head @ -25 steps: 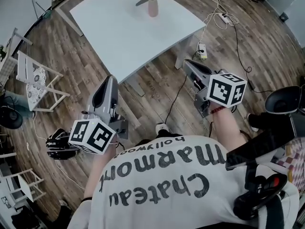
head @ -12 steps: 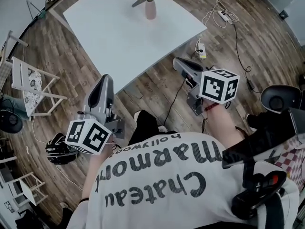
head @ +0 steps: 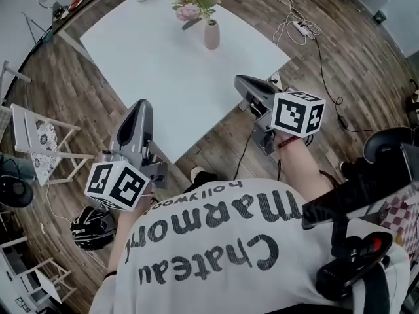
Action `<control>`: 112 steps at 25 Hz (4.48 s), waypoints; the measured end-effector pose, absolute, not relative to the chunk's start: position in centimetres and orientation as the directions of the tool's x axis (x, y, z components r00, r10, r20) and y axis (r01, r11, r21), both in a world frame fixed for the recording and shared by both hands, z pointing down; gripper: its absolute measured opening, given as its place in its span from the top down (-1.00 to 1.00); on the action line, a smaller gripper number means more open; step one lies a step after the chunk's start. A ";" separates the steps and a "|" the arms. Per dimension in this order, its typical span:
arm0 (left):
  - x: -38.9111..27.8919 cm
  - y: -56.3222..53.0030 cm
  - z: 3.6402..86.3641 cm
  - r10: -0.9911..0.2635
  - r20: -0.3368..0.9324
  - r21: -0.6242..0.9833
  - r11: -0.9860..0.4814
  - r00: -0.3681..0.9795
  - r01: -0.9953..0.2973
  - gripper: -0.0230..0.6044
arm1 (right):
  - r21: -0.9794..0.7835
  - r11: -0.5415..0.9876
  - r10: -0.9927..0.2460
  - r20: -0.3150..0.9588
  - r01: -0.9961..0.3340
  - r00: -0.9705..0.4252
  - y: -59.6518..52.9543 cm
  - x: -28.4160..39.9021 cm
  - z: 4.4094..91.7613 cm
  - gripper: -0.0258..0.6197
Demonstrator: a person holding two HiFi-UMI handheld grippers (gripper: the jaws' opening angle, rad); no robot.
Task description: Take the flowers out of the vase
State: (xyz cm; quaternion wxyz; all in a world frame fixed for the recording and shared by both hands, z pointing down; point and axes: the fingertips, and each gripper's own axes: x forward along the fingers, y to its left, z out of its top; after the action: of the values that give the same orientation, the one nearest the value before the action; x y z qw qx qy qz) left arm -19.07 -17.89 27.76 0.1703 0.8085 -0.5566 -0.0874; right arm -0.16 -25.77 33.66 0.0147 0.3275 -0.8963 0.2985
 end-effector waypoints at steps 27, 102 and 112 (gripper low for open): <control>-21.3 -30.6 32.3 -0.964 0.155 0.442 -0.126 0.214 -0.888 0.92 | -0.500 0.747 -0.360 0.248 -0.438 -0.899 -43.0 -6.0 34.7 0.87; -22.5 -24.9 34.2 -0.975 0.206 0.409 0.167 -0.088 -0.897 0.92 | -0.151 0.906 -0.387 0.082 -0.395 -0.919 -49.1 -7.0 26.9 0.71; -25.3 -17.6 31.6 -0.990 0.127 0.398 0.103 -0.057 -0.911 0.92 | -0.127 0.868 -0.488 -0.044 -0.480 -0.872 -42.0 -5.7 21.4 0.72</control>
State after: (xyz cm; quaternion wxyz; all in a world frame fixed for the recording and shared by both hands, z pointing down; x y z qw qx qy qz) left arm -25.31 -17.60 31.63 0.1859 0.6612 -0.7191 -0.1061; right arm -5.74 -42.03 21.37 -0.0375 0.2505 -0.9658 0.0562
